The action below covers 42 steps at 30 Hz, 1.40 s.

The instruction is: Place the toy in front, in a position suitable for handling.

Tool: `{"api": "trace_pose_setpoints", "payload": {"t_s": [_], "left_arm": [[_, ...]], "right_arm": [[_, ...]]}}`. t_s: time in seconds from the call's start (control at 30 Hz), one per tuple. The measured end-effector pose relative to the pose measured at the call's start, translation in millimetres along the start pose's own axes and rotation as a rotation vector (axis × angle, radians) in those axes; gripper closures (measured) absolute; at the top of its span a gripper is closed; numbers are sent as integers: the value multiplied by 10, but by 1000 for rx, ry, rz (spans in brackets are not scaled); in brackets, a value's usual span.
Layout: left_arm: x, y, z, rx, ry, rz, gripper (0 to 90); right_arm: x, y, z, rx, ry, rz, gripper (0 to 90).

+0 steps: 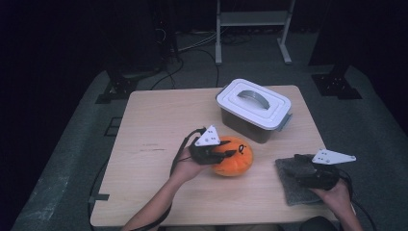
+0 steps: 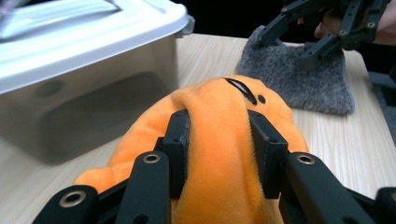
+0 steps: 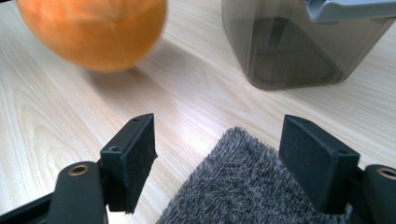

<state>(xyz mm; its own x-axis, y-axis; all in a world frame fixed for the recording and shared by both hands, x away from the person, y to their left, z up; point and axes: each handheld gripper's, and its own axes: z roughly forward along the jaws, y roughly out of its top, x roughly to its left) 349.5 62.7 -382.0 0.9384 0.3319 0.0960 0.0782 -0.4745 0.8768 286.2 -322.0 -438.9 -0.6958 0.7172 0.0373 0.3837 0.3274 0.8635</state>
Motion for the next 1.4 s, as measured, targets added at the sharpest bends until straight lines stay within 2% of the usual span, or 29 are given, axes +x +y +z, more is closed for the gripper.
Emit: {"api": "trace_pose_setpoints", "payload": {"t_s": [0.17, 0.3, 0.5, 0.57, 0.63, 0.73, 0.83, 0.97, 1.0, 1.13, 1.27, 1.4], "left_arm": [[18, -108, -286, 30, 44, 11, 645], [-21, -339, -380, 19, 56, -39, 644], [-94, -647, -383, 14, 55, -102, 635], [-108, -707, -397, -14, 55, -120, 623], [-122, -730, -411, -24, 49, -128, 599], [-149, -731, -435, -15, 42, -108, 545], [-154, -729, -460, -14, 36, -108, 481], [-153, -692, -502, -21, 38, -105, 422], [-155, -682, -520, -27, 38, -100, 413], [-128, -654, -642, -76, 38, -87, 402], [-55, -687, -719, -91, 37, -104, 375], [7, -772, -714, -63, 25, -131, 343]], "right_arm": [[10, 4, 21, 5, 4, -1, 257], [19, 8, 40, 9, 12, -7, 257], [34, -3, 61, 27, 19, -16, 257], [25, -10, 69, 31, 16, -18, 257], [9, -21, 81, 40, 16, -17, 257], [-5, -37, 103, 60, 10, -22, 257], [-35, -36, 137, 84, 7, -37, 265], [-120, -19, 195, 121, 23, -47, 349], [-142, -19, 208, 127, 36, -48, 367], [-186, -28, 240, 184, 36, -74, 366], [-208, -64, 255, 210, 41, -83, 382], [-226, -110, 270, 205, 33, -88, 398]]}}
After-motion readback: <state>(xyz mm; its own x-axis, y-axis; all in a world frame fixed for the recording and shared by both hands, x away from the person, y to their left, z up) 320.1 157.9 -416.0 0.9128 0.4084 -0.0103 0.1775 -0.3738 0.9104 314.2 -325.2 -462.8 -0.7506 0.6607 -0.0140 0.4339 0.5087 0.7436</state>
